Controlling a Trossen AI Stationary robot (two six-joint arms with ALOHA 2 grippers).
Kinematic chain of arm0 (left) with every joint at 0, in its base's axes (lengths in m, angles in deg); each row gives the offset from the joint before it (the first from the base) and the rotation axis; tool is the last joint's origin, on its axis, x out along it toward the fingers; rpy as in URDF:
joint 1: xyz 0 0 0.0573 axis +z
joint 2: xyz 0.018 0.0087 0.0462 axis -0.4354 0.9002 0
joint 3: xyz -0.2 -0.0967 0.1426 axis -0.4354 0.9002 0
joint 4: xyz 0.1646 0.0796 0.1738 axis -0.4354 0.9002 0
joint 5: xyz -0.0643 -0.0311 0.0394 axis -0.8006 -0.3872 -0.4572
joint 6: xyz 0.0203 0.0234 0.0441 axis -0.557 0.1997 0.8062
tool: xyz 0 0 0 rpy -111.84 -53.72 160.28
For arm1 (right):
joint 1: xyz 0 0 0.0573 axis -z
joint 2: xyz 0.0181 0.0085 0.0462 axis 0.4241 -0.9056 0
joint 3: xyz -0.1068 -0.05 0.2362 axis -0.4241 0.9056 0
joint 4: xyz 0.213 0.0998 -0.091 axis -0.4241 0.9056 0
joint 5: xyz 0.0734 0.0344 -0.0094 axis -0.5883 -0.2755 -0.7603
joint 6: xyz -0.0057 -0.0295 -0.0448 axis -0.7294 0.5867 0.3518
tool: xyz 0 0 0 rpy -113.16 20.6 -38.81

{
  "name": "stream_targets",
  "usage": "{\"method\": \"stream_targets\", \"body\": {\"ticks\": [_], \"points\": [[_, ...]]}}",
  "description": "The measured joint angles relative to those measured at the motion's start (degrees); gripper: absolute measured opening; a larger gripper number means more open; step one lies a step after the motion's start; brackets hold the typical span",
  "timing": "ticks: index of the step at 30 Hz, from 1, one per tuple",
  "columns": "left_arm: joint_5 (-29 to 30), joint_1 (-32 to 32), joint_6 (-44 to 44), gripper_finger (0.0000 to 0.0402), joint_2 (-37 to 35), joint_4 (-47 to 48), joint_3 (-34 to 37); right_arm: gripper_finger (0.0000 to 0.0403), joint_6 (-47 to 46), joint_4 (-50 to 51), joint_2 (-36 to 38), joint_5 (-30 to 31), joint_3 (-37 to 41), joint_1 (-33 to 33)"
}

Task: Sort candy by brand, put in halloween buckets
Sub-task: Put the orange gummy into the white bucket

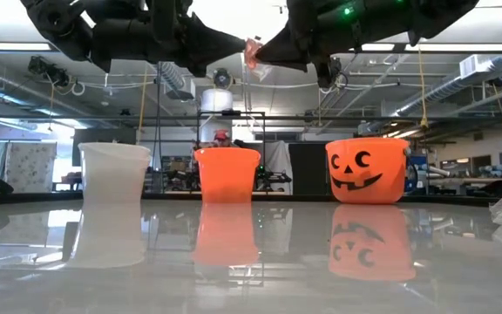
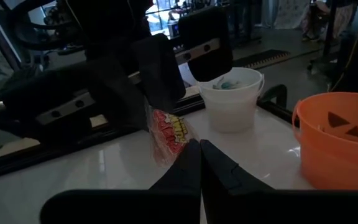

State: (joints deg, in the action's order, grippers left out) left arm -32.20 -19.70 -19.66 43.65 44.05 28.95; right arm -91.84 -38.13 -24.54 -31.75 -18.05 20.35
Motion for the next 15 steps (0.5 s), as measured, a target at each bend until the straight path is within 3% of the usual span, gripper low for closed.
{"method": "stream_targets", "body": {"ticks": [6,10,15], "points": [[0.2,-0.01,0.71,0.0005,0.0,-0.02,0.0,0.0004,0.0,-0.02,0.0,0.23,0.0,-0.01],[3.49,-0.05,0.75,0.0003,-0.01,-0.05,0.0,0.001,0.31,0.02,0.0,0.46,0.0,0.01],[9.66,0.27,0.72,0.0002,-2.98,3.71,0.0,0.0062,4.78,4.28,0.04,-2.09,-0.13,-0.42]]}}
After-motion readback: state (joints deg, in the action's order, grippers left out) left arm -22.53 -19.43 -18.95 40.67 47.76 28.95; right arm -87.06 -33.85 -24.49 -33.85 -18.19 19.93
